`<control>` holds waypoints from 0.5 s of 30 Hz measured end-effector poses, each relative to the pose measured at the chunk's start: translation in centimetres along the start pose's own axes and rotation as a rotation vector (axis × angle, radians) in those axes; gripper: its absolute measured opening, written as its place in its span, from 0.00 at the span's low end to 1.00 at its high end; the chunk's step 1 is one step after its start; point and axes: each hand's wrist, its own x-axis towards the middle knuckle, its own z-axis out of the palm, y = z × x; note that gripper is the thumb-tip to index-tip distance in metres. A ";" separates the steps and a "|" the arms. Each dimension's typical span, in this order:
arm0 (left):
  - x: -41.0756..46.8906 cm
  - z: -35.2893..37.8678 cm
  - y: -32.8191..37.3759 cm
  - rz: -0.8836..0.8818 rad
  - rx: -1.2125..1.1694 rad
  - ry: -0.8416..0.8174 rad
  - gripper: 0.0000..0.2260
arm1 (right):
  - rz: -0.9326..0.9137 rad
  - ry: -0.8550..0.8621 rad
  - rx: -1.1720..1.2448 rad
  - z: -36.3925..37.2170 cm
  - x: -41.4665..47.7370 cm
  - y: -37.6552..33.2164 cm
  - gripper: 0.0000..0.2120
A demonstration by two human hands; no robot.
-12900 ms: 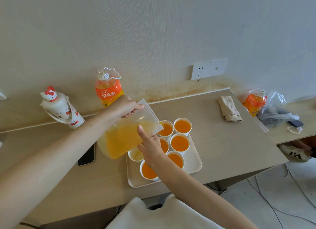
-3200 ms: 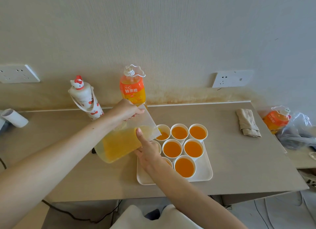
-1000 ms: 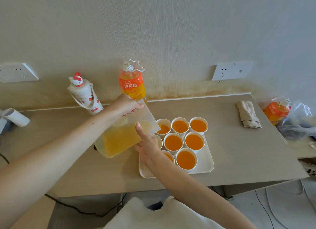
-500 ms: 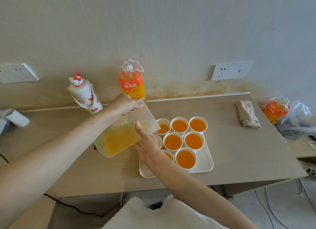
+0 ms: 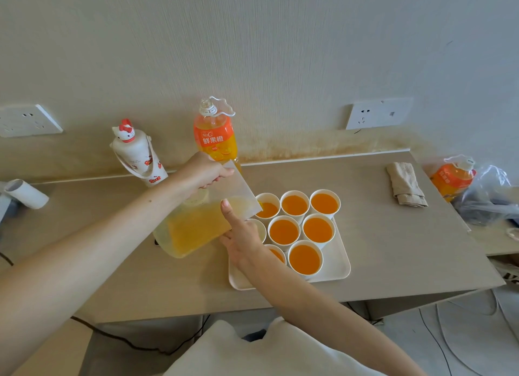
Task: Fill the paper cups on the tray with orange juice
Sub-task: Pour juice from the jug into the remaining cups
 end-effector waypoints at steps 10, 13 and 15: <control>0.1 -0.1 0.2 -0.006 0.007 0.002 0.16 | 0.000 0.001 0.016 0.2 0.0 -0.3 0.11; 0.1 -0.1 0.3 -0.004 0.015 -0.004 0.16 | -0.012 -0.016 0.043 0.1 -0.1 -0.2 0.10; 0.1 -0.1 0.3 -0.005 0.014 -0.005 0.16 | -0.014 -0.028 0.058 0.1 -0.2 -0.3 0.08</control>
